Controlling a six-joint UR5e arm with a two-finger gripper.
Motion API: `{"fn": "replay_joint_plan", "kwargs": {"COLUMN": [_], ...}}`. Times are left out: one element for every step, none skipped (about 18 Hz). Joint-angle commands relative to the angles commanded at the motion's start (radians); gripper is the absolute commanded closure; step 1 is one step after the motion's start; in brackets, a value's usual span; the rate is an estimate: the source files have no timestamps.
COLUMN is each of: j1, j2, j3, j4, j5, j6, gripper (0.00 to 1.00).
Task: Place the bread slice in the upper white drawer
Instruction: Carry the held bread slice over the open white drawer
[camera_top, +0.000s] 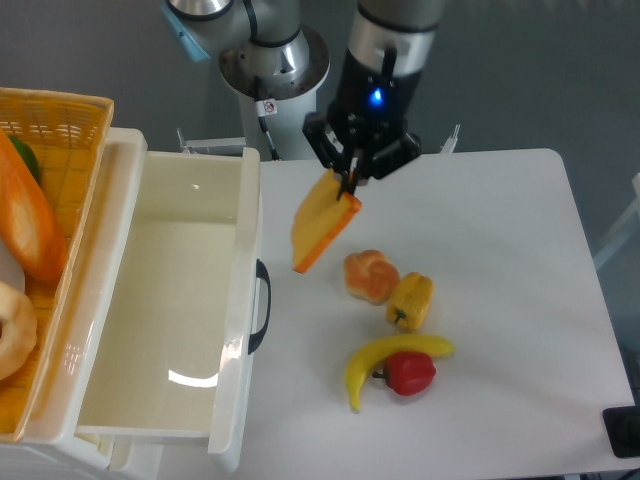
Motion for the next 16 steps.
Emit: {"fn": "replay_joint_plan", "kwargs": {"j1": [0.008,0.009,0.008,-0.001,-0.008,-0.011,-0.017,-0.03,-0.044,-0.06,-0.073,-0.083,-0.083,-0.087,-0.099,-0.103], "j2": [0.02,0.035,0.049,0.063,0.074,0.075,0.074,0.069,0.063,0.06,0.059,0.048,0.045,0.043,0.043,0.043], "j3": [-0.002,-0.002,-0.003,-0.015,-0.017,-0.018,-0.021,-0.021,-0.025,-0.029,-0.037,-0.04,-0.043,-0.052,-0.063,-0.069], "j4": [0.0,0.0,-0.002,0.0,0.002,0.002,0.006,0.009,0.023,0.029,0.029,0.029,0.029,0.029,0.029,0.029], "j5": [-0.025,-0.037,-0.039,-0.039,-0.039,-0.037,-0.039,-0.039,-0.037,-0.037,-0.034,-0.028,-0.028,-0.028,-0.028,-0.026], "j6": [-0.025,-0.038,-0.048,-0.054,-0.055,-0.062,-0.069,-0.081,-0.089,-0.094,-0.097,-0.097,-0.097,-0.097,-0.101,-0.103], "gripper": [1.0,1.0,1.0,1.0,1.0,1.0,1.0,1.0,1.0,1.0,1.0,1.0,1.0,1.0,1.0,1.0]}}
